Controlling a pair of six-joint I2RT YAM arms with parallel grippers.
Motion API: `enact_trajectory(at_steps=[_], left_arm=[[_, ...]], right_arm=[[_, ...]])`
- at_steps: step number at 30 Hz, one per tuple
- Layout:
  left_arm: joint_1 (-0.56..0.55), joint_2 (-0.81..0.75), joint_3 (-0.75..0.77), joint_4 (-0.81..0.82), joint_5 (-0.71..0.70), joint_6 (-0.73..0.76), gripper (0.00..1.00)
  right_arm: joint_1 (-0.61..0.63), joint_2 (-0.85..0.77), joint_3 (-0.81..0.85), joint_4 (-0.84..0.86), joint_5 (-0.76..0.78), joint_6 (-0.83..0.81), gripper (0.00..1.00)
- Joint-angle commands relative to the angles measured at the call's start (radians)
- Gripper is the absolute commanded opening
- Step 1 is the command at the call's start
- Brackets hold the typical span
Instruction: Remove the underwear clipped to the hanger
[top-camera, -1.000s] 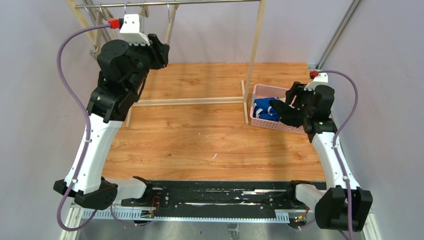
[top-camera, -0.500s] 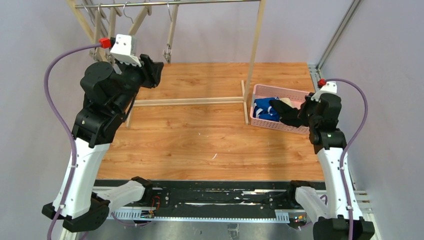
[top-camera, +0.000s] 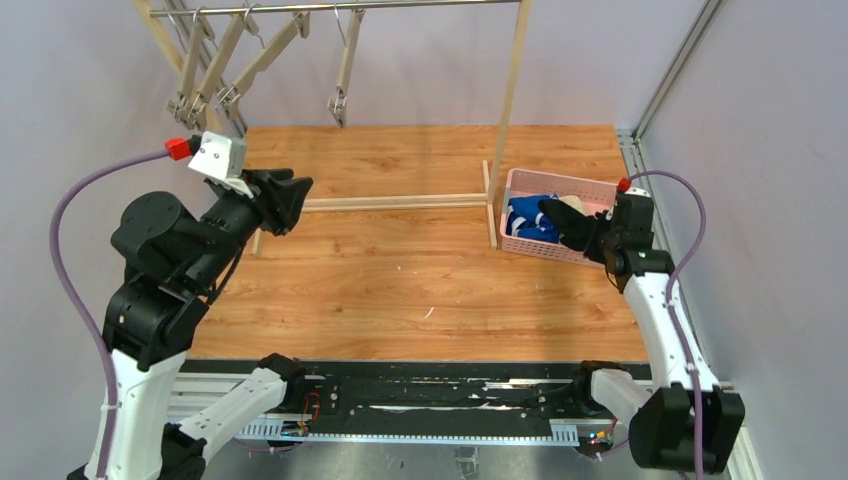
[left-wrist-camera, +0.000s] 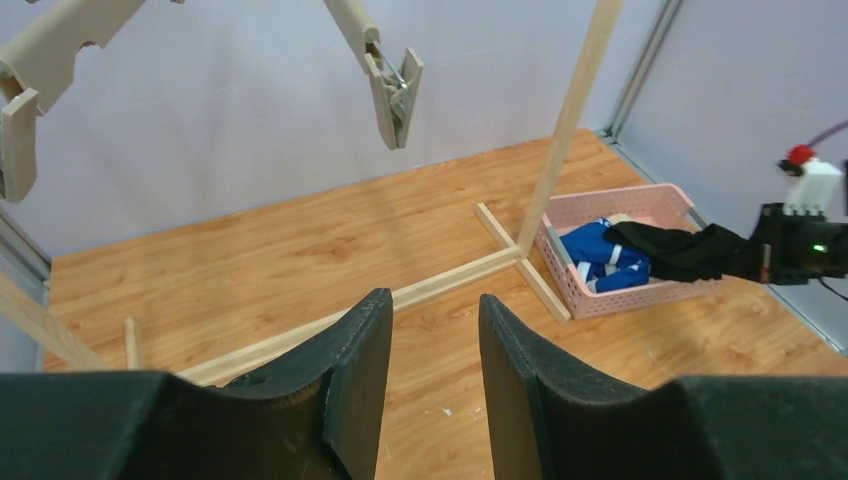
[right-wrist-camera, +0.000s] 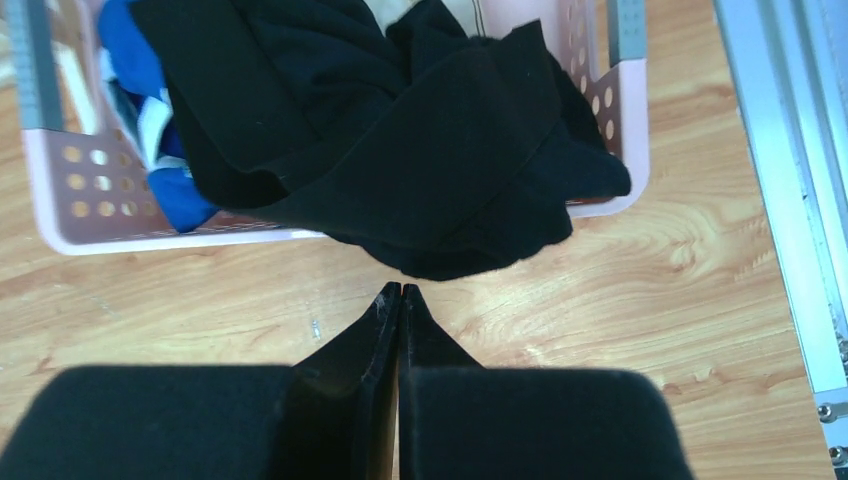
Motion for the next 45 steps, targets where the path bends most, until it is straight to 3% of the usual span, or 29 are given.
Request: enact_trajectory(at_steps=[1, 7, 10, 12, 14, 19, 30, 38, 45], left_arm=[[0.006, -0.027, -0.011, -0.054, 0.062, 0.007, 0.45], [0.007, -0.1, -0.074, -0.082, 0.08, -0.012, 0.45], [0.006, -0.144, -0.129, -0.124, 0.031, -0.007, 0.44], [0.007, -0.173, -0.169, -0.147, -0.005, -0.007, 0.44], [0.006, -0.209, -0.217, -0.153, -0.035, -0.013, 0.44], [0.006, -0.297, -0.32, -0.157, -0.134, -0.032, 0.44], [0.007, -0.391, -0.464, -0.166, -0.292, -0.089, 0.43], [0.007, -0.46, -0.552, -0.157, -0.366, -0.093, 0.43], [0.006, -0.494, -0.557, -0.159, -0.383, -0.081, 0.45]], right_arm=[[-0.015, 0.129, 0.036, 0.064, 0.026, -0.015, 0.01], [-0.034, 0.337, 0.193, 0.074, -0.031, -0.048, 0.0], [-0.035, 0.351, 0.253, 0.058, -0.096, -0.061, 0.01], [-0.035, 0.326, 0.257, 0.058, -0.096, -0.055, 0.07], [-0.035, 0.284, 0.251, 0.041, -0.081, -0.054, 0.19], [-0.033, 0.119, 0.176, 0.053, -0.062, -0.046, 0.34], [-0.032, -0.292, 0.139, -0.104, -0.088, -0.067, 0.45], [-0.032, -0.575, 0.133, -0.169, -0.048, -0.063, 0.46], [-0.032, -0.644, 0.143, -0.186, -0.003, -0.048, 0.48]])
